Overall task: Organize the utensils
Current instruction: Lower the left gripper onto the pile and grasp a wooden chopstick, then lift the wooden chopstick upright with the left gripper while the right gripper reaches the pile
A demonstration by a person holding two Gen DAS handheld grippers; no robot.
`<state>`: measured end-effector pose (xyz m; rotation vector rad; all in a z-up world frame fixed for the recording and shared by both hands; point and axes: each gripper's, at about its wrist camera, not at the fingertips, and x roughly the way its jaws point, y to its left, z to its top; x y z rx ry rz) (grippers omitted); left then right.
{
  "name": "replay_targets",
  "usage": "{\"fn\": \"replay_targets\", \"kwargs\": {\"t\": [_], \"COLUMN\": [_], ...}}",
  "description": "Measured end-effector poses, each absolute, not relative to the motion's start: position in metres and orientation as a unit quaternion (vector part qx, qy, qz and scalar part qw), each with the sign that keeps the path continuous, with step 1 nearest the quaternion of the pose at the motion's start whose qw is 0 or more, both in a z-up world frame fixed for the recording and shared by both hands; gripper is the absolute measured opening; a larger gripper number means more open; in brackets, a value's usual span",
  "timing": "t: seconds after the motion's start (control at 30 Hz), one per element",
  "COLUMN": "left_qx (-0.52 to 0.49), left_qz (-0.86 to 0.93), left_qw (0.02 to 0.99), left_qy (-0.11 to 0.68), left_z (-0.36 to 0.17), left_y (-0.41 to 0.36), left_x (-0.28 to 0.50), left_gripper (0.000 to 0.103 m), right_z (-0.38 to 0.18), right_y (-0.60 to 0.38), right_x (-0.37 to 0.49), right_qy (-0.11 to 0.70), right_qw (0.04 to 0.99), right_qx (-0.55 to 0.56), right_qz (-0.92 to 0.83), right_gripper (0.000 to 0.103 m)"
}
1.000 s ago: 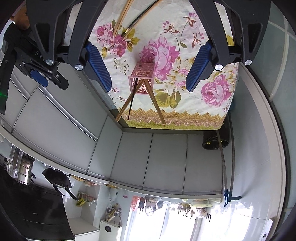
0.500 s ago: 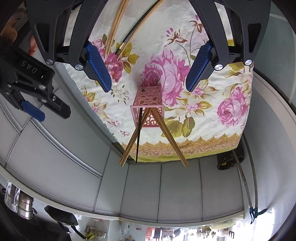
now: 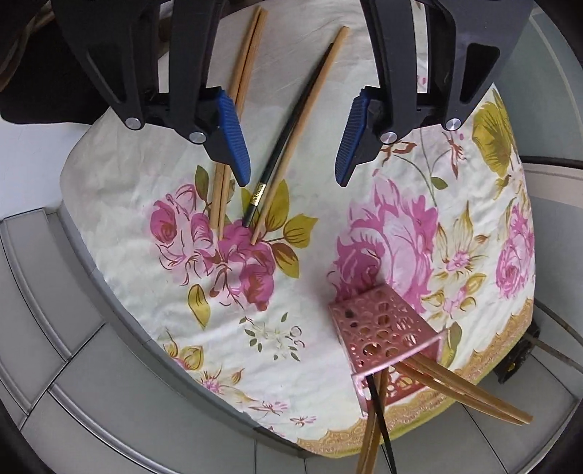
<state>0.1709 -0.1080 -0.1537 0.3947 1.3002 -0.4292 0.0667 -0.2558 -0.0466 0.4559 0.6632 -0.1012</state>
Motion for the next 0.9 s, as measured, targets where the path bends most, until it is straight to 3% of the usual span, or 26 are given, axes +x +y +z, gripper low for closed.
{"fn": "replay_targets", "kwargs": {"t": [0.2,0.9], "left_qx": [0.198,0.219], "left_qz": [-0.184,-0.212], "left_qw": [0.733,0.699], "left_qy": [0.625,0.647], "left_z": [-0.182,-0.219], "left_y": [-0.131,-0.146], "left_x": [0.198,0.209], "left_gripper": [0.025,0.019], "right_z": [-0.063,-0.080], "right_y": [-0.277,-0.315], "right_x": [0.066,0.072], "right_qy": [0.342,0.357], "right_qw": [0.899,0.875], "right_qx": [0.265,0.314], "right_qz": [-0.062,-0.091], "right_gripper": [0.089,0.089]}}
